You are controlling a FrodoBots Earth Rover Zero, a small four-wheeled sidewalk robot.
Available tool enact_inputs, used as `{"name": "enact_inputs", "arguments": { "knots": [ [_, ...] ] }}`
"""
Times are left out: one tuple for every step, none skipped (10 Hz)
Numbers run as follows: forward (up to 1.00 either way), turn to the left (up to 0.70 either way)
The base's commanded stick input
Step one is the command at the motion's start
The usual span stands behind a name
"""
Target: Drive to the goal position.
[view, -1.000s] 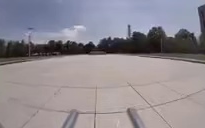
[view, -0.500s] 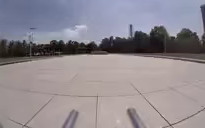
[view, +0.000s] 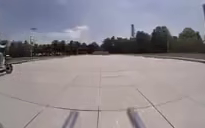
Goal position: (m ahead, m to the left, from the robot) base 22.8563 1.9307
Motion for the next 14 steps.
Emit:
{"name": "enact_inputs", "arguments": {
  "knots": [
    [0.70, 0.00],
    [0.70, 0.00],
    [0.70, 0.00],
    [0.70, 0.00],
    [0.70, 0.00],
    [0.70, 0.00],
    [0.70, 0.00],
    [0.70, 0.00],
    [0.70, 0.00],
    [0.70, 0.00],
    [0.70, 0.00],
    [0.70, 0.00],
    [0.70, -0.07],
    [0.70, -0.34]
  ]
}}
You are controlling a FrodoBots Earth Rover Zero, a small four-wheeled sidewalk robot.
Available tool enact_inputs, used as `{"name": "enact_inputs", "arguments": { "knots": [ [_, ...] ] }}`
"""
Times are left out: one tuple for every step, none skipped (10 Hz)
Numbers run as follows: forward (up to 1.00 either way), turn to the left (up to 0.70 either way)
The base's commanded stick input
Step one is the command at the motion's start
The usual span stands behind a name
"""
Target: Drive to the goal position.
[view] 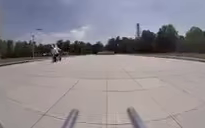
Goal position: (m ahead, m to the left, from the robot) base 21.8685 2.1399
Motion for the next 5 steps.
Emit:
{"name": "enact_inputs", "arguments": {
  "knots": [
    [0.70, -0.30],
    [0.70, 0.00],
    [0.70, 0.00],
    [0.70, 0.00],
    [0.70, 0.00]
  ]
}}
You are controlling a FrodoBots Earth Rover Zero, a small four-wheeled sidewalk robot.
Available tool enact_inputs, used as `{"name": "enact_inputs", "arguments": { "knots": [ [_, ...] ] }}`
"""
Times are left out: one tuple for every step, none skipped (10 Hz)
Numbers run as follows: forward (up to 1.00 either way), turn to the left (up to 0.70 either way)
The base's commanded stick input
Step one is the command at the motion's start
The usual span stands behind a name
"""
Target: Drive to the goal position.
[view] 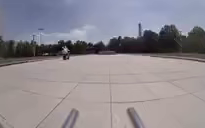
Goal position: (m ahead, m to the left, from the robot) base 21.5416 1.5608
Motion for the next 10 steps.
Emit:
{"name": "enact_inputs", "arguments": {
  "knots": [
    [0.70, 0.00],
    [0.70, 0.00],
    [0.70, 0.00],
    [0.70, 0.00],
    [0.70, 0.00],
    [0.70, 0.00],
    [0.70, 0.00],
    [0.70, 0.00],
    [0.70, 0.00],
    [0.70, 0.00]
  ]
}}
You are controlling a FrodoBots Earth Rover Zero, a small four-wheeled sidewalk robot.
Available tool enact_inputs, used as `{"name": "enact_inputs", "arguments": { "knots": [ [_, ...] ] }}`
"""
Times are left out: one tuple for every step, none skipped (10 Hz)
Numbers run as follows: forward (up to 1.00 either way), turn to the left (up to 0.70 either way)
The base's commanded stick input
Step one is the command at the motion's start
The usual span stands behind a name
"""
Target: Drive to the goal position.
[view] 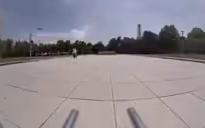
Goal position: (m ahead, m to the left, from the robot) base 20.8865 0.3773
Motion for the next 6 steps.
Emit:
{"name": "enact_inputs", "arguments": {
  "knots": [
    [0.70, 0.00],
    [0.70, 0.00],
    [0.70, 0.00],
    [0.70, 0.00],
    [0.70, 0.00],
    [0.70, 0.00]
  ]
}}
